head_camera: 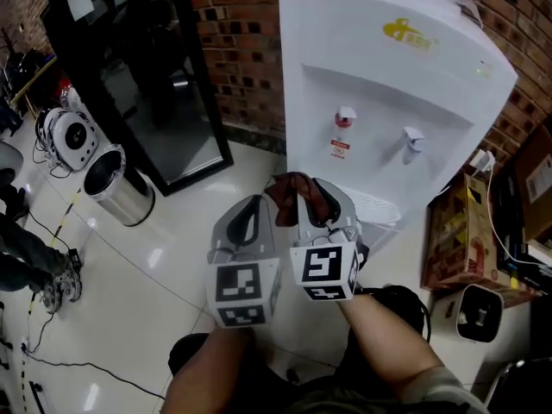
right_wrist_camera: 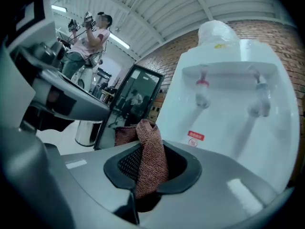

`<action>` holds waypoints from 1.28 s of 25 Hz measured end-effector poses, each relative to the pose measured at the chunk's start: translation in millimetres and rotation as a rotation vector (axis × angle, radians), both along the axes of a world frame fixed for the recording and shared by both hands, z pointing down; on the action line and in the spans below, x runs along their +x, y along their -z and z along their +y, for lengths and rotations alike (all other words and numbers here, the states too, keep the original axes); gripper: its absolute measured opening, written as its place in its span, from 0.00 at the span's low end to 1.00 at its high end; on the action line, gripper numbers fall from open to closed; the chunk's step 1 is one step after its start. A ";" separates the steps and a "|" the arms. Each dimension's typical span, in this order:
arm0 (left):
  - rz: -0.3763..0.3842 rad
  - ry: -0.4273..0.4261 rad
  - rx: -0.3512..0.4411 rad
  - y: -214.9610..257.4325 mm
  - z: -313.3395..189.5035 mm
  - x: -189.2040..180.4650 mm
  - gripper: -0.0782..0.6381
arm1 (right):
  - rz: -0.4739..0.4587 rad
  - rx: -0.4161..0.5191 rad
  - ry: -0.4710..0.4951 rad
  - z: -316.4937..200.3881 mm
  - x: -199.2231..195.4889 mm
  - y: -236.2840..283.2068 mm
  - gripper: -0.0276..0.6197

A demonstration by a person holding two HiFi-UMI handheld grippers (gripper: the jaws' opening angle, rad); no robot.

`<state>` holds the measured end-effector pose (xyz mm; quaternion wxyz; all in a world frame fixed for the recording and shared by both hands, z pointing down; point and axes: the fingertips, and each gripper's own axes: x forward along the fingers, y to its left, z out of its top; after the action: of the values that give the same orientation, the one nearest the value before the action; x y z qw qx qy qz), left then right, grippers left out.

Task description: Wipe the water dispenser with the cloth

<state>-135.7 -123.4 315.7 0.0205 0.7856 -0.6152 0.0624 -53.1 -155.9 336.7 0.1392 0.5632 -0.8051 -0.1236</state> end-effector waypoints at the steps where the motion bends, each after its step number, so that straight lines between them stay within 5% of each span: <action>1: 0.015 0.016 -0.022 -6.8 -2.8 -6.8 0.11 | 0.014 -0.020 -0.010 -9.3 -3.4 -9.2 0.18; 6: 0.017 0.060 -0.041 -11.7 -17.8 -24.9 0.11 | 0.026 -0.096 -0.055 -40.6 -9.6 -34.8 0.18; 12: -0.016 0.013 -0.030 -13.0 -28.9 -6.6 0.11 | 0.011 -0.118 -0.075 -47.4 -4.7 -34.7 0.18; 32: -0.052 -0.132 -0.026 -16.7 -12.6 71.8 0.11 | 0.018 -0.174 -0.321 -31.0 99.3 -21.6 0.17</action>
<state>-63.9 -136.0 332.4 0.0105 0.8221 -0.5617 0.0921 46.2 -186.9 358.3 0.2127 0.6690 -0.7113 -0.0349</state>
